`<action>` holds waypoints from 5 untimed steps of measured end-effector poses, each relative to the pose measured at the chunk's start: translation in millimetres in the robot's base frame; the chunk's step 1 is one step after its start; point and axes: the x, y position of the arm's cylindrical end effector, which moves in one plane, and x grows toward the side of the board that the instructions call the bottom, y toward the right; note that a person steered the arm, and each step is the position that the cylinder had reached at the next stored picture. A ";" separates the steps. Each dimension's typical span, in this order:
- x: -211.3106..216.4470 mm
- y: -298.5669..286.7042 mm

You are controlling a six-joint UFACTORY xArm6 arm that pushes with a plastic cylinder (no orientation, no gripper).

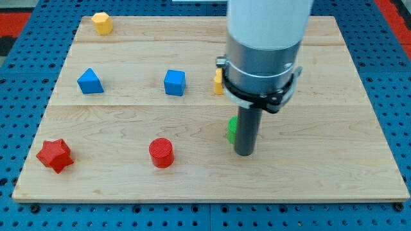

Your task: Move the green circle towards the blue cube

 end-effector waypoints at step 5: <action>-47.6 -58.2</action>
